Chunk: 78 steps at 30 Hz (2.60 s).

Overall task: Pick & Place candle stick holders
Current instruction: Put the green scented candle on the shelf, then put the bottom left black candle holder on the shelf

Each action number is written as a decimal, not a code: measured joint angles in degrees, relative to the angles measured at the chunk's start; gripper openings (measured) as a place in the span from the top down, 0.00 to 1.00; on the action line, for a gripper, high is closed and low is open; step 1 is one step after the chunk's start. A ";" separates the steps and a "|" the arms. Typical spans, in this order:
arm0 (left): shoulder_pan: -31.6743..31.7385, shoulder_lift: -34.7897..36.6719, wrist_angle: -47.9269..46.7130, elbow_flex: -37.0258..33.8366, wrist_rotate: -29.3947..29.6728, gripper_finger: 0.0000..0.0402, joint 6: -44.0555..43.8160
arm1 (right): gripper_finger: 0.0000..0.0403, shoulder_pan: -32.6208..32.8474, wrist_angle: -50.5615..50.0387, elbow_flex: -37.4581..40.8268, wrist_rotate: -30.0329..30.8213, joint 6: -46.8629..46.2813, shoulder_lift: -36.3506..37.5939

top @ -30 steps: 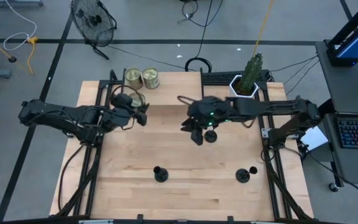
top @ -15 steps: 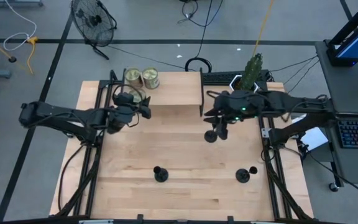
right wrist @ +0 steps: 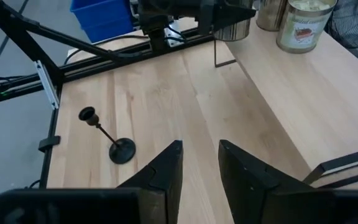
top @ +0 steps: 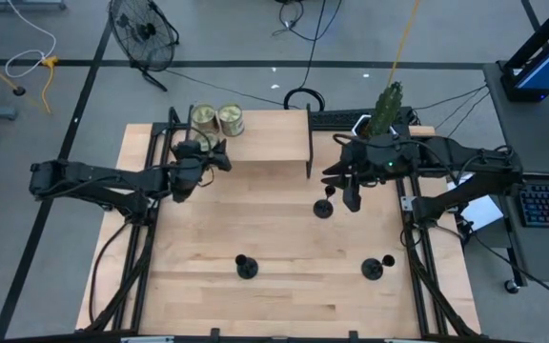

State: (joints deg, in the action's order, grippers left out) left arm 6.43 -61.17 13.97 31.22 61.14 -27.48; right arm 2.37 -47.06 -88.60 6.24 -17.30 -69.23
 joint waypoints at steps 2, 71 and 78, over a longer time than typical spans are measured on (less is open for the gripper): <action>0.43 -1.57 2.45 0.10 -1.09 0.12 -0.12 | 0.77 0.00 0.03 0.00 0.00 0.00 0.00; 7.41 -10.83 32.89 0.11 1.03 0.06 27.22 | 0.76 -0.02 0.02 0.00 -0.04 -1.33 0.02; 5.95 -10.15 37.00 0.11 1.03 0.06 33.27 | 0.76 -0.02 -0.01 0.00 -0.04 -0.89 0.02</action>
State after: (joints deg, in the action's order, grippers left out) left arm 12.38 -71.32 50.98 31.33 62.17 5.79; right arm 2.35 -47.07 -88.60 6.20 -18.19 -69.21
